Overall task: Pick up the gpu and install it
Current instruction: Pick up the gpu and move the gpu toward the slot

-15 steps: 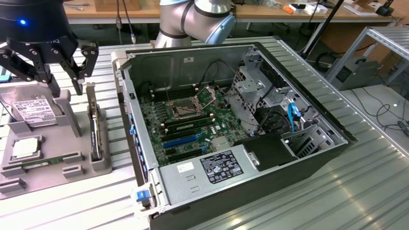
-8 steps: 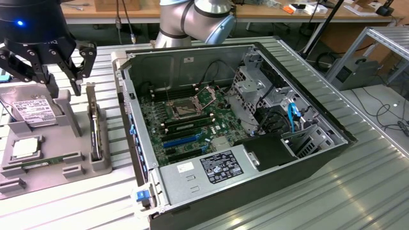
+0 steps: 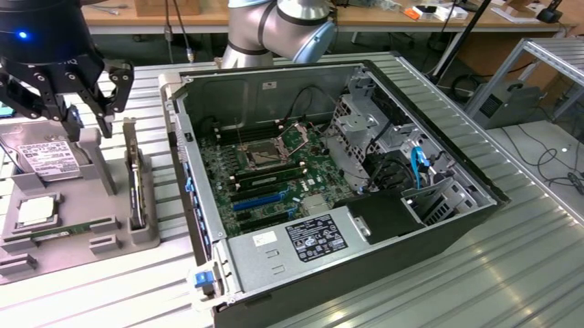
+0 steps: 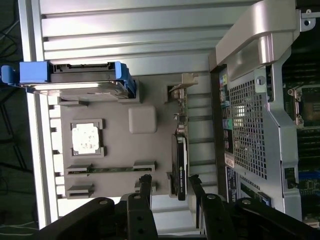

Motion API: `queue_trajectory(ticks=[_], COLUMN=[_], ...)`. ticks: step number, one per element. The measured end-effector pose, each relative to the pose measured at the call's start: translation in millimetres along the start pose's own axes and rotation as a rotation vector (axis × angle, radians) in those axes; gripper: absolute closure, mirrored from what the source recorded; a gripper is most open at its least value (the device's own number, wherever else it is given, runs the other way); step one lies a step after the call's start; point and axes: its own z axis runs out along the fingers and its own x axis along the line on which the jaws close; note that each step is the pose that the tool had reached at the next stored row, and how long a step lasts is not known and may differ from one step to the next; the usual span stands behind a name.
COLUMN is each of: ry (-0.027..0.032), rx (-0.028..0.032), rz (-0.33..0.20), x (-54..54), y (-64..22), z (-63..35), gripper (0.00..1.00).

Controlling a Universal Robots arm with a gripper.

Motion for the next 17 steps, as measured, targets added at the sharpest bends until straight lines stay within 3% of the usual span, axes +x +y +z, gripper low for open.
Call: queue_trajectory(ticks=[10,17], ry=[-0.0001,0.0000], rx=[0.0000,0.0000], rz=[0.001,0.001], x=[2.5,-5.5], y=[-0.3,0.1], z=[3.4,7.5], gripper=[0.58,0.58])
